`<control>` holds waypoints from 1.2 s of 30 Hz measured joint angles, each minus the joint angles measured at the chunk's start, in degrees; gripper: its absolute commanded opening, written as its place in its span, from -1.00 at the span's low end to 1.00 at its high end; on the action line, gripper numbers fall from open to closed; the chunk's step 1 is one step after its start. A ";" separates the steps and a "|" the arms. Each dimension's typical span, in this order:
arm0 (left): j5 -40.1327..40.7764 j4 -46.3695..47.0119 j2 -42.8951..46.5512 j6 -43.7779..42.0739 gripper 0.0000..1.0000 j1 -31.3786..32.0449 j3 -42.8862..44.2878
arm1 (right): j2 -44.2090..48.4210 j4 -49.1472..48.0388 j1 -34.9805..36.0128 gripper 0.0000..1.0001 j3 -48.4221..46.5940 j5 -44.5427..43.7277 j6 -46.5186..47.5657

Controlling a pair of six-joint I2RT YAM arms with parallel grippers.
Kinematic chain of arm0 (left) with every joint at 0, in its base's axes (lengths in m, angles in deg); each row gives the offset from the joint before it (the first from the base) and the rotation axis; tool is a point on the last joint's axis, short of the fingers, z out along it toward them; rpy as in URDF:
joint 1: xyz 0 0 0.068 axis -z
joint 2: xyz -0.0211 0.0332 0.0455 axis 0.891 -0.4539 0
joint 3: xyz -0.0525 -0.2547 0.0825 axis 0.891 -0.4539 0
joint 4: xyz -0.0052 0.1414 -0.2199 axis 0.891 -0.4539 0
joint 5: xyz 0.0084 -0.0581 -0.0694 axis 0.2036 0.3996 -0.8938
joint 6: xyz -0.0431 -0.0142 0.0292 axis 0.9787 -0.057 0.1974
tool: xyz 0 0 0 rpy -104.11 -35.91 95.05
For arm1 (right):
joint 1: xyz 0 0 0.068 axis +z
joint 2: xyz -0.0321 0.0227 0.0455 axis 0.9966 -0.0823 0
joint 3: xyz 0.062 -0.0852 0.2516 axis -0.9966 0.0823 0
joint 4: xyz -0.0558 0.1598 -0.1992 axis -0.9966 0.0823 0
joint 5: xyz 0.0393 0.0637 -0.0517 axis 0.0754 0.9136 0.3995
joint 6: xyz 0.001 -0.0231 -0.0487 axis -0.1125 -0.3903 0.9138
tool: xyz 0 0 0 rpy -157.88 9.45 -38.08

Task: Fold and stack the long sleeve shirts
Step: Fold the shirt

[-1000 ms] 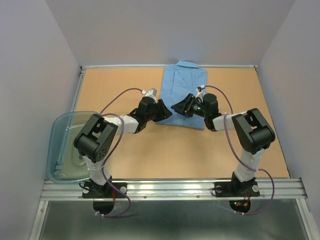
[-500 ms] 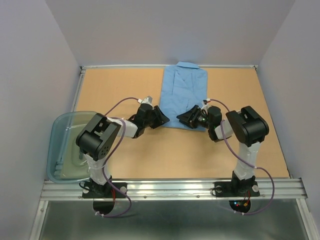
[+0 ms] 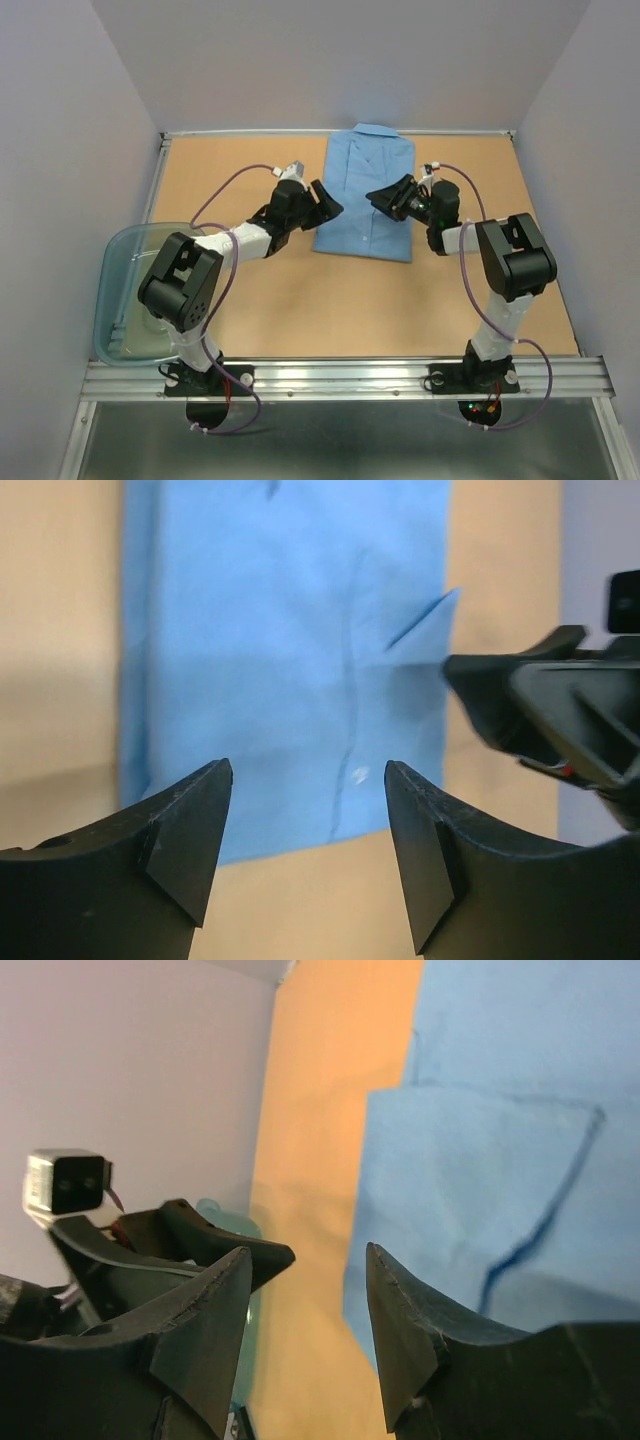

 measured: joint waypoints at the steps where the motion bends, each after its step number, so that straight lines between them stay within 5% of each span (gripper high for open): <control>1: -0.04 -0.61 -0.50 -0.79 0.48 -0.02 4.02 | -0.52 0.59 -0.02 0.10 -2.32 0.39 0.09; 7: -2.54 0.39 -9.11 -4.79 0.42 -0.02 19.54 | -5.92 1.05 0.04 0.10 -11.47 1.36 0.33; 15: -5.60 0.11 -23.47 -5.16 0.40 -0.24 22.80 | -17.77 3.56 -0.55 0.10 -14.16 0.72 0.13; 30: -6.14 0.90 -24.39 -5.38 0.40 -1.14 23.74 | -15.78 0.85 -15.61 0.10 -8.59 1.29 2.16; 36: -6.19 0.52 -23.87 -5.97 0.54 -1.11 23.71 | -13.05 2.05 -17.64 0.10 -6.78 1.36 3.26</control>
